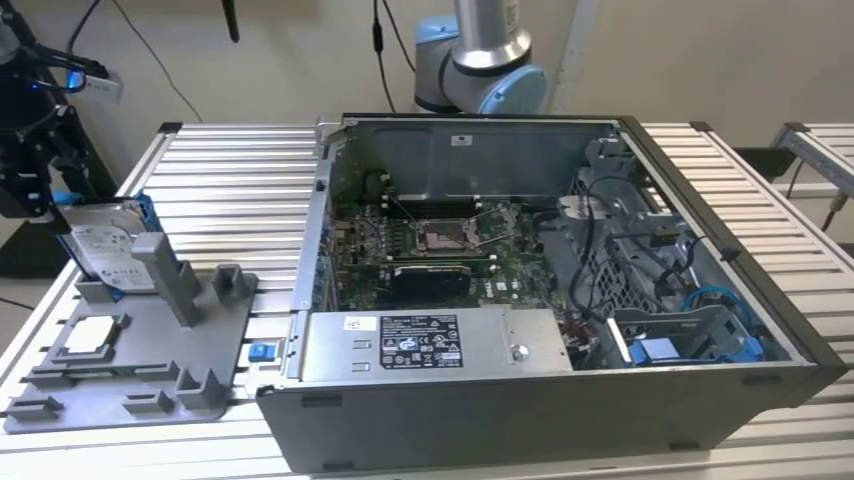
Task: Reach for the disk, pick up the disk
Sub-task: 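Pick up the disk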
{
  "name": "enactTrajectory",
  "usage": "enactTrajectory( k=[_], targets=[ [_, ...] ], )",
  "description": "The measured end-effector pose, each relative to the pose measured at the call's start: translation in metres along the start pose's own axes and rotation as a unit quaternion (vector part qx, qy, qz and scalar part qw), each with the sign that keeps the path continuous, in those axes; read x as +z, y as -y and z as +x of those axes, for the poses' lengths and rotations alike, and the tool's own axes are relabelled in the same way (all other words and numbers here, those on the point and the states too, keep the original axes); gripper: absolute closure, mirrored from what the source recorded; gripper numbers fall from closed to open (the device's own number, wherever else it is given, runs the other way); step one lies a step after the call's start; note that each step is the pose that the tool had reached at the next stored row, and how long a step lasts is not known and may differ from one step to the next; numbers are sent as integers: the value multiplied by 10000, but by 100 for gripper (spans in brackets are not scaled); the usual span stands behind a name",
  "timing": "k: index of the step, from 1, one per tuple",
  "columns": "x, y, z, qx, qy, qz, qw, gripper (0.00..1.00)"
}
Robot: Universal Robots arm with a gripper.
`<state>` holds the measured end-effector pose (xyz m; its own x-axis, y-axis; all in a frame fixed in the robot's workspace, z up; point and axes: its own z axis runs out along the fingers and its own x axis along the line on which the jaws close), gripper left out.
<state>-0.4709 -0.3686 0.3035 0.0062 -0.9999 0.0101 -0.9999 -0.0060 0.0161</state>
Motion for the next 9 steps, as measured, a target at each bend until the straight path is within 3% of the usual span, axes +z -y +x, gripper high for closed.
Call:
enactTrajectory(
  k=[9],
  targets=[
    [183,3,-1,-56,-1,1,10000,0]
  ],
)
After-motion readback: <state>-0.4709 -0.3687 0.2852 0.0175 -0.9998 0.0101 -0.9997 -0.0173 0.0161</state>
